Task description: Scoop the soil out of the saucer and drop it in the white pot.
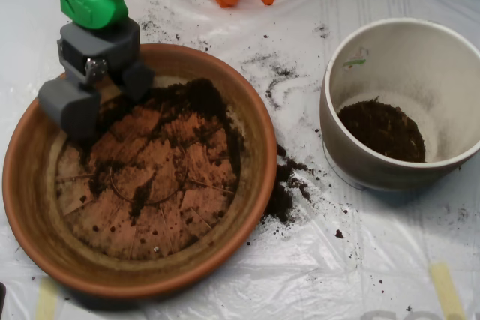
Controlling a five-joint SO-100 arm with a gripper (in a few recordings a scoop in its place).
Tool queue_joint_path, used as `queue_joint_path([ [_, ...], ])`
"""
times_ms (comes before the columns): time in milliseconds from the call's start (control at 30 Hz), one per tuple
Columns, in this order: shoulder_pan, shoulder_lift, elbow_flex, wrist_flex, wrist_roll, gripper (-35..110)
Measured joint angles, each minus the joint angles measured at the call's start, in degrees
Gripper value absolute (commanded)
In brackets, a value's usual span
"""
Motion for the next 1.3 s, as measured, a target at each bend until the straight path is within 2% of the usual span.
queue_joint_path([
  [367,0.26,-9.67,-11.43,8.0,-2.64,23],
  [500,0.62,-11.43,-13.62,9.05,-3.6,10],
  [1167,1.67,-14.15,-17.75,11.07,-4.92,14],
  [1300,2.02,-16.17,-20.83,13.89,-4.22,7],
])
